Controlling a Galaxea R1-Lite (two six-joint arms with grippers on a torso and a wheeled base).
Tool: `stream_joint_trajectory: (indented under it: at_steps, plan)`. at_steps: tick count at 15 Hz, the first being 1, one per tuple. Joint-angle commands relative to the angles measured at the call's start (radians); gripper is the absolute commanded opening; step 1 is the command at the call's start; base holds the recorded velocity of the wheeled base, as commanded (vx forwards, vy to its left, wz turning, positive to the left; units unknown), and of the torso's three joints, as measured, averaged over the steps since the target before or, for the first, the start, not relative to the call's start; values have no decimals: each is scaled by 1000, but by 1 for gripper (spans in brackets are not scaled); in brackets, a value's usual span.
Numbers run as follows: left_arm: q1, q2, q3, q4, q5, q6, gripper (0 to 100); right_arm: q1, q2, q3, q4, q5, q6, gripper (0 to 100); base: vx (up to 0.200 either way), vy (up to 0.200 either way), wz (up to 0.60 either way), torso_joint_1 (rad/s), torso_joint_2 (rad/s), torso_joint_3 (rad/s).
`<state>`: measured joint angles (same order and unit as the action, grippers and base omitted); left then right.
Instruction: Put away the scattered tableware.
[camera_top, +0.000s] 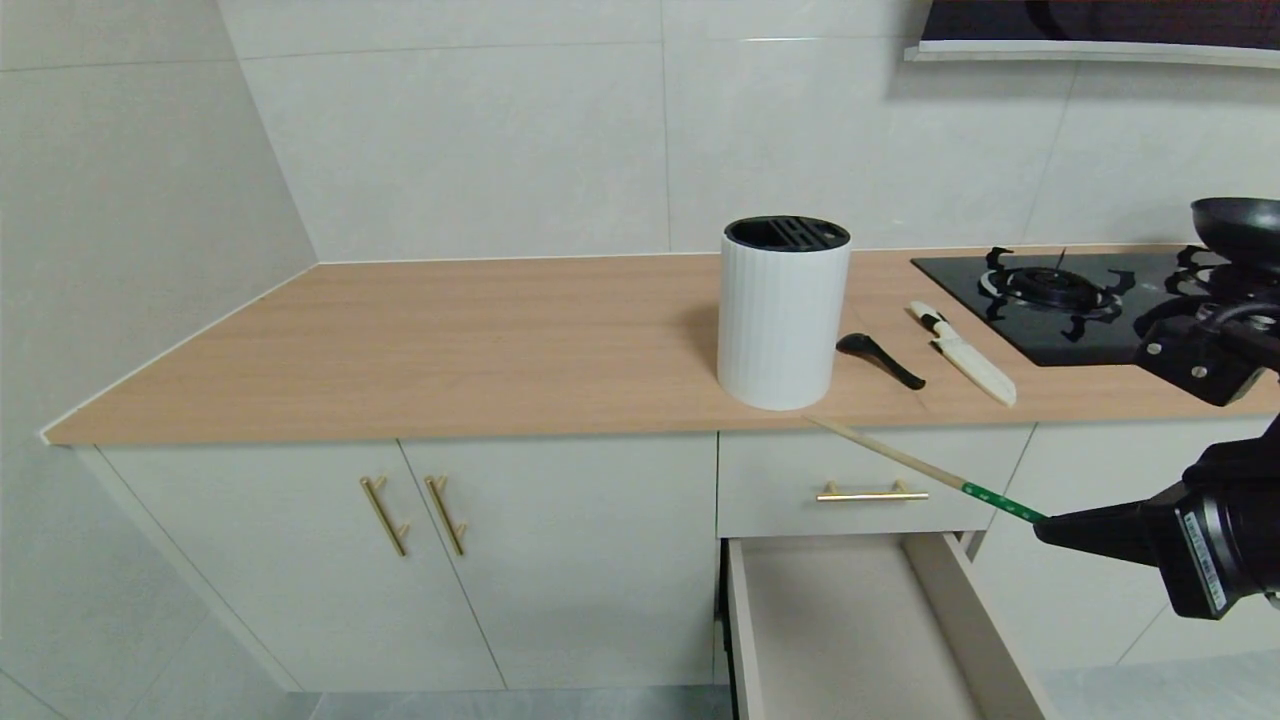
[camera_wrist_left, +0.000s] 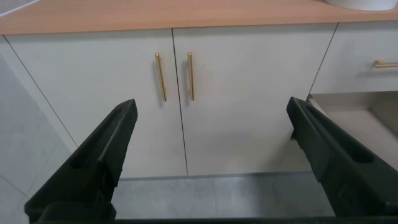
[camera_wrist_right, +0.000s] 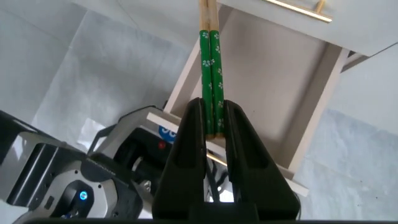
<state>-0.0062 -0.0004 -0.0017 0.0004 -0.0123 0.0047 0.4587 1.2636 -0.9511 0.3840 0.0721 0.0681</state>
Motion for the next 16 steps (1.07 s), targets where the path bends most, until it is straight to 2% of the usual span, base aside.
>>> stream_joint_trajectory:
  at_steps: [1, 16]
  plan:
    - [0, 0, 0, 1, 0, 0, 100, 8, 11, 9, 1, 2, -1, 0, 0, 0, 0, -71, 154, 85]
    - [0, 0, 0, 1, 0, 0, 100, 21, 72, 15, -1, 2, -1, 0, 0, 0, 0, -169, 451, 277]
